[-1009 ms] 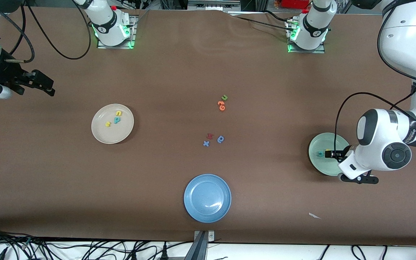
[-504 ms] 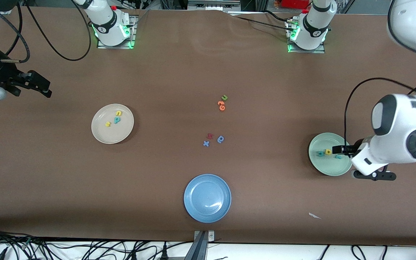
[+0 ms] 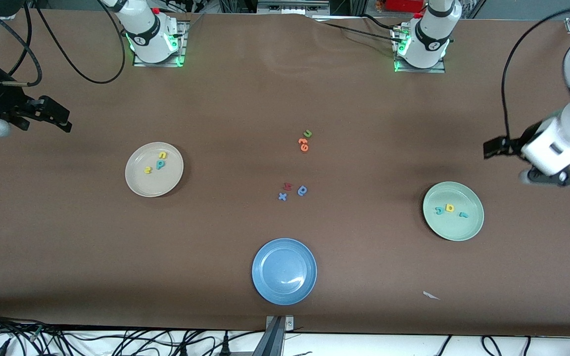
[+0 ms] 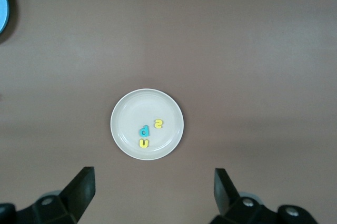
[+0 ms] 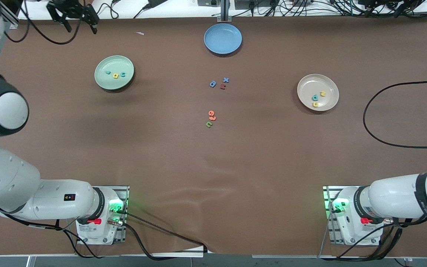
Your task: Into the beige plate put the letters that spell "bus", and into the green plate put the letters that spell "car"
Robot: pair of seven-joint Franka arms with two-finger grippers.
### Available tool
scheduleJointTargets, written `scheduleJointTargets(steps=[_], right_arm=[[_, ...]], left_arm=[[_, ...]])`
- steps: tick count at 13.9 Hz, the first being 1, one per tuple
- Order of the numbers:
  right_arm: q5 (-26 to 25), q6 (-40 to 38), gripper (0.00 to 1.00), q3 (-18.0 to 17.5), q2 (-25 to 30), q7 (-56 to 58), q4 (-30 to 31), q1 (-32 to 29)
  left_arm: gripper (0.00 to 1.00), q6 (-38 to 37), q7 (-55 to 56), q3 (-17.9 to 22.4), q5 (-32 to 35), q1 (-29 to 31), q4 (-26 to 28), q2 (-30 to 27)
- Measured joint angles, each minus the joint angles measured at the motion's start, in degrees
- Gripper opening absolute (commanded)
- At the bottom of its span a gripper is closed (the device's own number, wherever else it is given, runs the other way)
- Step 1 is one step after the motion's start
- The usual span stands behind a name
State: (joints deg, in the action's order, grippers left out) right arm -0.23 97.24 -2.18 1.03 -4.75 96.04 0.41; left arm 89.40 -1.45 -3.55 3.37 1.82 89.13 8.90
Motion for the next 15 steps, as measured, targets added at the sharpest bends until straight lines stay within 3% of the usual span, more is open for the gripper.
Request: scheduleJointTargets(steps=[5, 15], right_arm=[[0.0, -0.39, 1.0, -0.01, 0.0, 0.01, -0.02, 0.0], [0.0, -0.75, 1.0, -0.03, 0.0, 0.01, -0.02, 0.0]], left_arm=[[1.0, -0.94, -0.65, 1.29, -0.03, -1.99, 1.76, -5.89], [1.0, -0.93, -1.59, 2.0, -0.04, -2.05, 2.77, -5.65]])
